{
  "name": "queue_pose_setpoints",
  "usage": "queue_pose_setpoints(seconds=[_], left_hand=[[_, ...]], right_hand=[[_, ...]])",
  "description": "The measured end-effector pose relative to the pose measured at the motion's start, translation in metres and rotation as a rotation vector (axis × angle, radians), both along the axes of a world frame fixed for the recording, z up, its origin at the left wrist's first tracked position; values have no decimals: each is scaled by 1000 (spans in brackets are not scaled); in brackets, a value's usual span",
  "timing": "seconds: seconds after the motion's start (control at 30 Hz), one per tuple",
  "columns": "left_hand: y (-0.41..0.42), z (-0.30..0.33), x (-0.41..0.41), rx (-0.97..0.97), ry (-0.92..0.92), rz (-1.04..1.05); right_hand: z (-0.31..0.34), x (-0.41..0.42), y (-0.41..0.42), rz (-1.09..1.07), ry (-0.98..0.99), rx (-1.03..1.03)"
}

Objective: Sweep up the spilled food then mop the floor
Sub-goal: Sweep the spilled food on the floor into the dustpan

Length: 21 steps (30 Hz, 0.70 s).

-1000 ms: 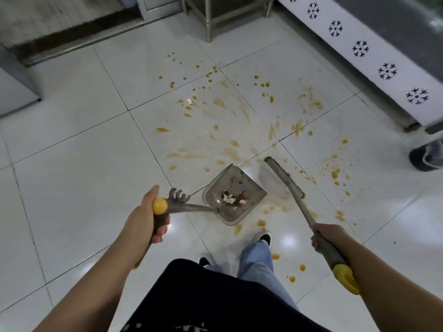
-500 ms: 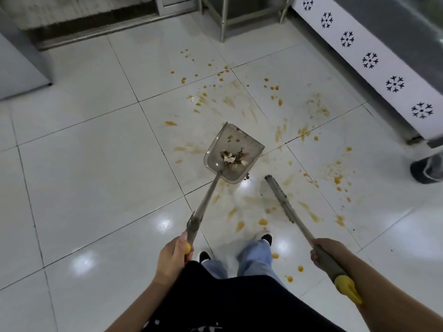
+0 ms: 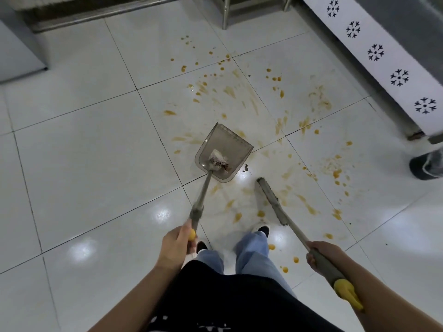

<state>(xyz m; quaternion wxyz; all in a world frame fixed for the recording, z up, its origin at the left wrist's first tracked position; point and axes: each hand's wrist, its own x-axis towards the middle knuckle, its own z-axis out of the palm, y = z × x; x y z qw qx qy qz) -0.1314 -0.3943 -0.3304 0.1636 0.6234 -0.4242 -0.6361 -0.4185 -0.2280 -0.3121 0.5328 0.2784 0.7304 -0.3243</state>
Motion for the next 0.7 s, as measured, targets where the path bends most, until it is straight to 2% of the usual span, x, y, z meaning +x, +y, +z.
queue_pose_setpoints(seconds=[0.1, 0.17, 0.27, 0.43, 0.57, 0.7], left_hand=[[-33, 33, -19, -93, -49, 78], [-50, 59, -26, -90, -90, 77], [-60, 96, -31, -74, -188, -15], [-56, 147, -74, -28, -247, -180], [-61, 165, -114, 4, -335, -232], [-53, 169, -137, -37, -512, -272]], right_hand=[[5, -14, 3, 19, 25, -35], [8, -30, 3, 12, 22, -59], [9, -62, 2, 37, 38, -73], [6, -122, -7, 238, 77, -137], [-1, -160, -10, 306, 61, -125], [-5, -180, -15, 282, -12, -116]])
